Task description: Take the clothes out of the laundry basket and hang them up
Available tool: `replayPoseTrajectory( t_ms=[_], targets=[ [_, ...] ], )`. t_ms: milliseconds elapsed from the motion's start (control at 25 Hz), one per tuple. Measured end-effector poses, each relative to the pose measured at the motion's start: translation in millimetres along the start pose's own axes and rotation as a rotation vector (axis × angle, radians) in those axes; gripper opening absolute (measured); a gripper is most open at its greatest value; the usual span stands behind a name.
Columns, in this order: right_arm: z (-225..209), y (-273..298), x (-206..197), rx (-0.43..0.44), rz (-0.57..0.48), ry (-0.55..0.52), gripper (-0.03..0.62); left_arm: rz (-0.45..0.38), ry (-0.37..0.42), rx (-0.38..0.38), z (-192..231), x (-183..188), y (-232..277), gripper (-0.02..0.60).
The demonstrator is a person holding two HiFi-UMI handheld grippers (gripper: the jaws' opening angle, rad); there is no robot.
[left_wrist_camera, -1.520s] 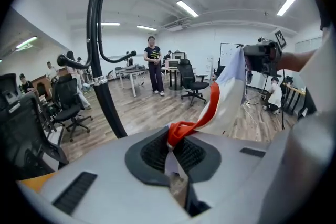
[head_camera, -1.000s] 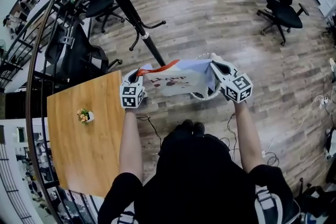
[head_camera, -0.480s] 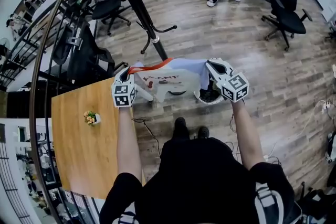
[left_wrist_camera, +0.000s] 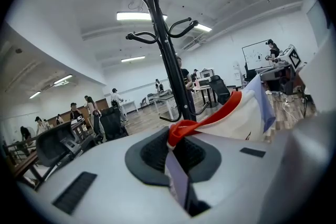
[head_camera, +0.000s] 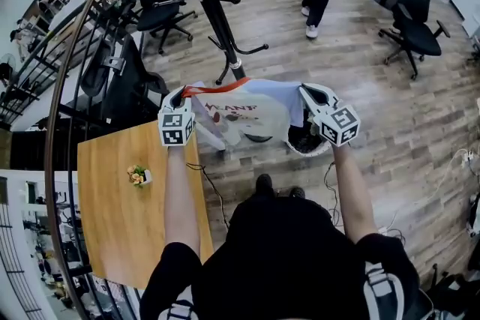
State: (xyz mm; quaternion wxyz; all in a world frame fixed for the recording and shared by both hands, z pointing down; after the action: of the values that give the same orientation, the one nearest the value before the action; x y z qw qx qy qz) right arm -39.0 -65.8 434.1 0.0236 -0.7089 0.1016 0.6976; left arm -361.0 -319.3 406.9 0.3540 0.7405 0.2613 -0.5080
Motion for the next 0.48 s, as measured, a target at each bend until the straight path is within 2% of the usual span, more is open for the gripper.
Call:
replayPoseTrajectory(
  t_ms=[480],
  targets=[
    [-24,36,21,-0.102,-0.071,0.025,0.015,-0.107,0.127,-0.048,47,79,69,0.026]
  ],
)
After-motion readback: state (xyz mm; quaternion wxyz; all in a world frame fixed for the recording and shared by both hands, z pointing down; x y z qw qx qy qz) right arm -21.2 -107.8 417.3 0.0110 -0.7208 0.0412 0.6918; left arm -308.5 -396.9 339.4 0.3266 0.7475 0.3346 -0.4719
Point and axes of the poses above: the fingertips, and each gripper's own axes: y forward along the fingers, z to its left, x out of its top, the point moved 7 cm from there along -y, backward along the fingers, and after that the axes turned 1 degree about -y, right-handed, at the moved point
